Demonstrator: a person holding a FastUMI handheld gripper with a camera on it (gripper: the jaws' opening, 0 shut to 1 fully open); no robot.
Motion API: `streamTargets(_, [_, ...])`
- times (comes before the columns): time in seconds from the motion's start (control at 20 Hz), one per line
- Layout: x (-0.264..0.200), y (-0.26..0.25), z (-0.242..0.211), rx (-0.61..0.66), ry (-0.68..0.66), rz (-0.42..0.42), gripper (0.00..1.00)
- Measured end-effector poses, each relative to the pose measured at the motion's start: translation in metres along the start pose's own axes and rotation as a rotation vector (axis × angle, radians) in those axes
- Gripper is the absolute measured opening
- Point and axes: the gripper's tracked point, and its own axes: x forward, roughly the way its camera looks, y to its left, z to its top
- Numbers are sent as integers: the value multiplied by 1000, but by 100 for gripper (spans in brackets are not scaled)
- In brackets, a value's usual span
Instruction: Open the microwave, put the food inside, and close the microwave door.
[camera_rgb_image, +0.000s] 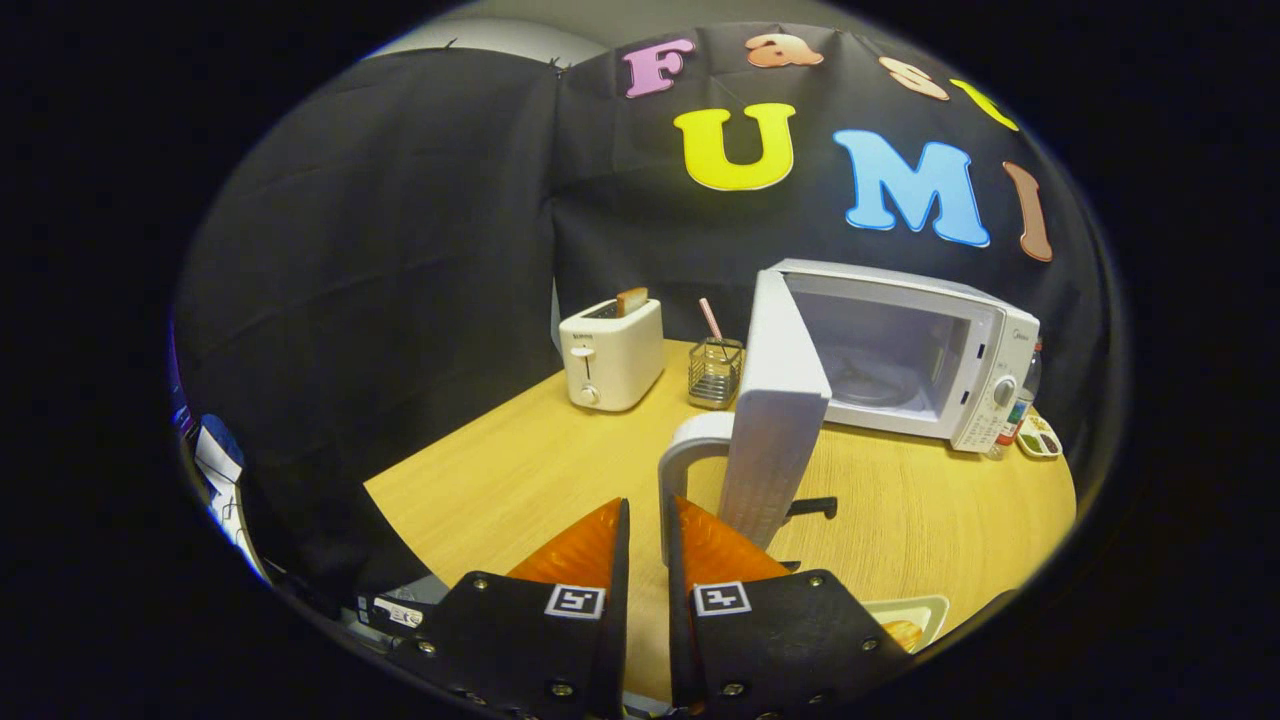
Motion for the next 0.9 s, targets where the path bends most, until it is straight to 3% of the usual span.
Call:
streamTargets(0.1, [-19,-1,23,-16,-58,15,20])
streamTargets(0.2, [-35,-6,41,-22,-107,22,33])
streamTargets(0.3, [-52,-16,56,-26,-150,20,58])
streamTargets(0.35, [-60,-24,62,-31,-168,8,76])
streamTargets(0.45, [-73,-43,68,-41,-200,-29,97])
streamTargets(0.65, [-83,-85,52,-26,-185,-99,99])
streamTargets(0.9, [-86,-128,0,30,-87,-160,99])
